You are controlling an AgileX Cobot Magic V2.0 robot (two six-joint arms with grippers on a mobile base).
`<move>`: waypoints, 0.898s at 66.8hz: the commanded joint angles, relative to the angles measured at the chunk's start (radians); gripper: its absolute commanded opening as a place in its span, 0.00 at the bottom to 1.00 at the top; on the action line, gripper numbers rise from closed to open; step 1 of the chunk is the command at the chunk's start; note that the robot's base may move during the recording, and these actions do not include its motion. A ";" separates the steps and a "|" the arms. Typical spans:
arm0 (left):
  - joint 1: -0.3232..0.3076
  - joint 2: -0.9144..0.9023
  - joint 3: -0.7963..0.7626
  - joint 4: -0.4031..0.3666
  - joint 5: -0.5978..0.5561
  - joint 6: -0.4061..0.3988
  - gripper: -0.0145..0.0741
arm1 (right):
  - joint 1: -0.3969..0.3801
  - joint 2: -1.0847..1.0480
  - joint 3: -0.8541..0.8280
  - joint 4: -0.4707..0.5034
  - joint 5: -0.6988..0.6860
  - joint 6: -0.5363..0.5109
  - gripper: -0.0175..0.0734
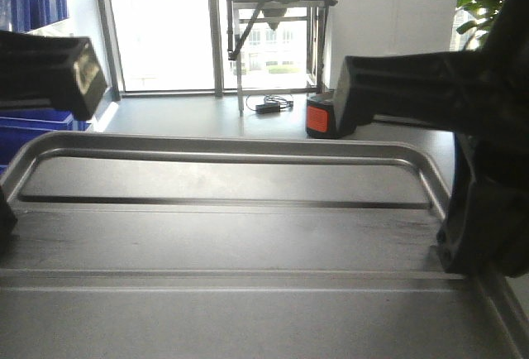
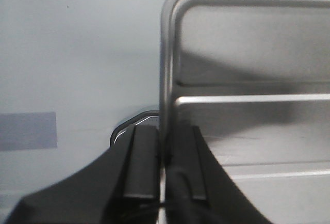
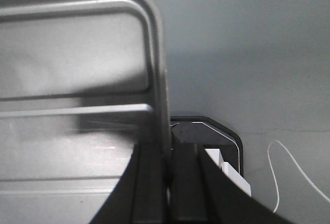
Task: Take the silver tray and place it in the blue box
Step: 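Hold the tray level with both grippers while the base turns and drives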
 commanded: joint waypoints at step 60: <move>-0.009 -0.020 -0.027 0.006 -0.033 -0.007 0.15 | 0.005 -0.026 -0.028 -0.028 -0.049 0.004 0.25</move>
